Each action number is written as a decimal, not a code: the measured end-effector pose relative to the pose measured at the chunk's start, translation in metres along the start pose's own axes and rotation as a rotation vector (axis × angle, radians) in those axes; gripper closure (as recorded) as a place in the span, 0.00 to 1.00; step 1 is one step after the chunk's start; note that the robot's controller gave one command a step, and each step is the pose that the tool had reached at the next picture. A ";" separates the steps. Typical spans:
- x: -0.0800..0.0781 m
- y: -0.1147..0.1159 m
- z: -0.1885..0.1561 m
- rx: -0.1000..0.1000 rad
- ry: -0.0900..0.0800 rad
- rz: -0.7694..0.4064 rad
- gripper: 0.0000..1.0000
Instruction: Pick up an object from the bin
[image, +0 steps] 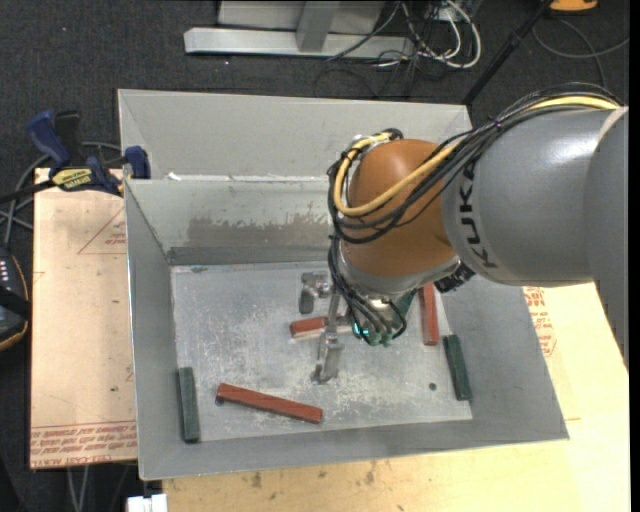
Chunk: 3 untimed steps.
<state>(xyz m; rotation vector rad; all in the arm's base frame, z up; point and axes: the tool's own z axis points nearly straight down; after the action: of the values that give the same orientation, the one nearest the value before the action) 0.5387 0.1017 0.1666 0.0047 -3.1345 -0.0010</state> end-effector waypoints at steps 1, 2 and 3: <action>0.018 0.033 -0.034 0.000 -0.011 -0.332 0.00; 0.047 0.034 0.098 0.001 -0.018 -0.429 0.00; 0.048 0.034 0.097 0.001 -0.012 -0.426 1.00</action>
Offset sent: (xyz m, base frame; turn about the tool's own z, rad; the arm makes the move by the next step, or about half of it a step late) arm -0.0187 0.0310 0.0336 -0.3318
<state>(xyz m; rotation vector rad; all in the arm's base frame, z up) 0.4894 0.1356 0.0704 0.6703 -3.0742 -0.0026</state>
